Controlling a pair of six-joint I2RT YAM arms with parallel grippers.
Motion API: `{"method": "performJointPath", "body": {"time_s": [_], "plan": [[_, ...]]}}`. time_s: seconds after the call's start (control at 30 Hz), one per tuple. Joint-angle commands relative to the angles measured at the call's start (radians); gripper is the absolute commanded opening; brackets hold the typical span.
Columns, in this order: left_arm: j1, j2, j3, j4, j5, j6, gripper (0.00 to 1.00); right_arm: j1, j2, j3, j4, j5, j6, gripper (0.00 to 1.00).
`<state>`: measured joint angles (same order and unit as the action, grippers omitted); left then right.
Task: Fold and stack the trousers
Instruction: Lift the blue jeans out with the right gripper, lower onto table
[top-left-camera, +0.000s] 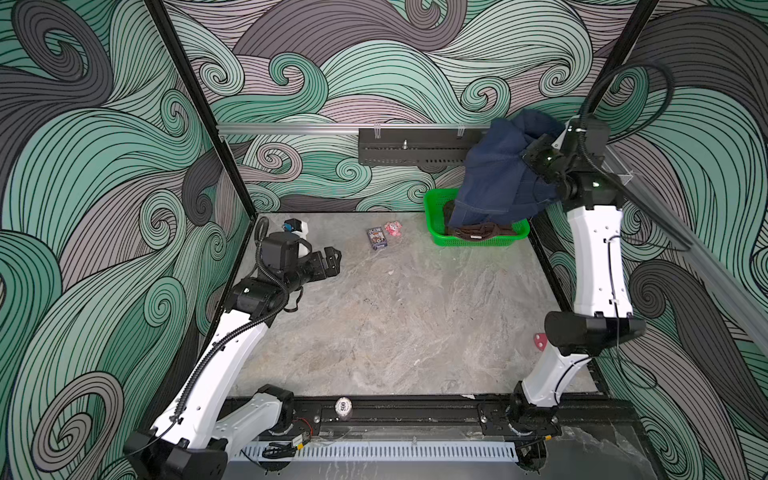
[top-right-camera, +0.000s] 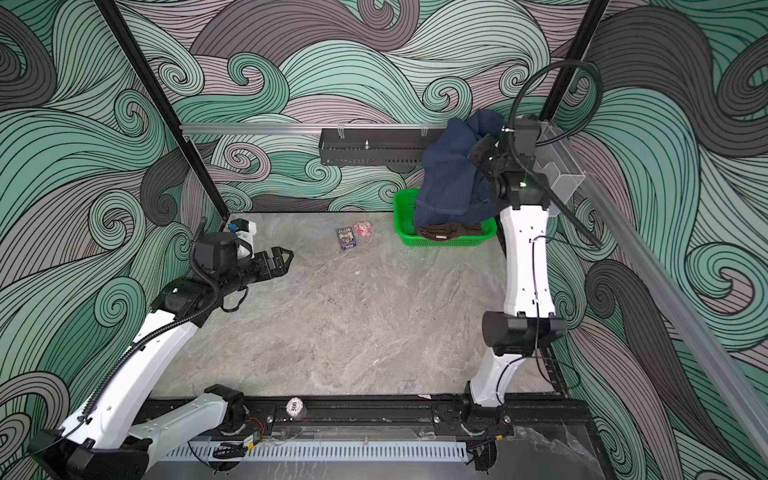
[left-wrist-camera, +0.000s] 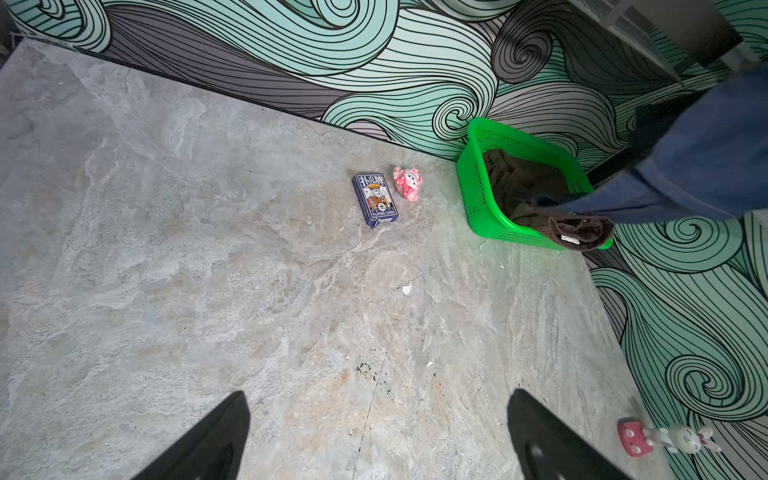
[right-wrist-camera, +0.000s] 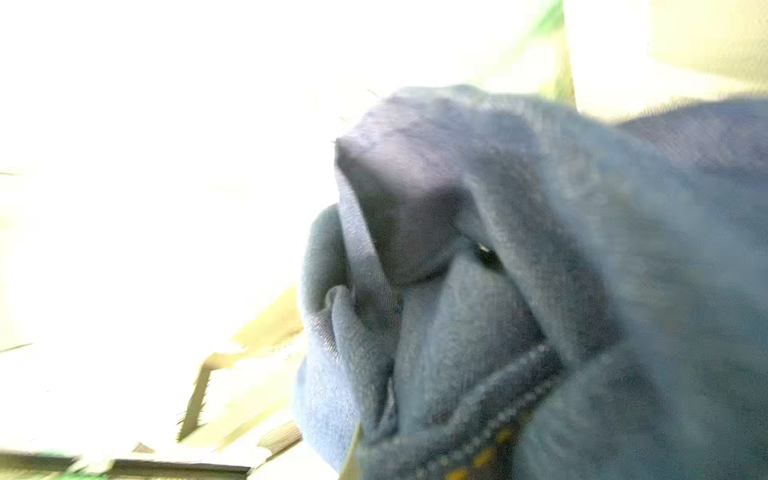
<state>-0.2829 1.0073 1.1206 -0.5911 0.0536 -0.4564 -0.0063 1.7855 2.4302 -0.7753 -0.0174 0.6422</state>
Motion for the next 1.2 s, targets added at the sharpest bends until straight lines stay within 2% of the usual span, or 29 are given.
{"method": "performJointPath", "body": {"time_s": [0.0, 0.1, 0.27, 0.37, 0.57, 0.77, 0.9, 1.0, 1.17], "plan": [[-0.004, -0.060, -0.004, -0.057, -0.035, -0.020, 0.99, 0.036, -0.048, 0.093, -0.076, -0.007, -0.039, 0.00], [-0.004, -0.117, -0.010, -0.083, -0.041, -0.051, 0.98, 0.089, -0.094, 0.136, -0.143, -0.038, -0.038, 0.00], [-0.003, -0.201, -0.009, -0.135, -0.043, -0.092, 0.99, 0.208, -0.192, 0.077, -0.154, -0.091, 0.004, 0.00], [-0.003, -0.248, -0.003, -0.162, -0.042, -0.108, 0.99, 0.314, -0.247, -0.028, -0.126, -0.106, 0.041, 0.00], [-0.004, -0.320, 0.018, -0.225, -0.053, -0.118, 0.99, 0.536, -0.348, -0.376, 0.095, -0.106, 0.156, 0.00], [-0.003, -0.370, 0.059, -0.300, -0.085, -0.108, 0.99, 0.721, -0.326, -0.465, 0.127, -0.127, 0.170, 0.00], [-0.003, -0.393, 0.084, -0.332, -0.103, -0.102, 0.99, 0.730, -0.334, -0.548, 0.138, -0.204, 0.181, 0.00], [-0.004, -0.393, 0.091, -0.342, -0.107, -0.099, 0.98, 0.659, -0.334, -0.653, 0.140, -0.279, 0.181, 0.00], [-0.004, -0.387, 0.080, -0.346, -0.078, -0.096, 0.99, 0.528, -0.326, -0.857, 0.117, -0.289, 0.093, 0.02]]}}
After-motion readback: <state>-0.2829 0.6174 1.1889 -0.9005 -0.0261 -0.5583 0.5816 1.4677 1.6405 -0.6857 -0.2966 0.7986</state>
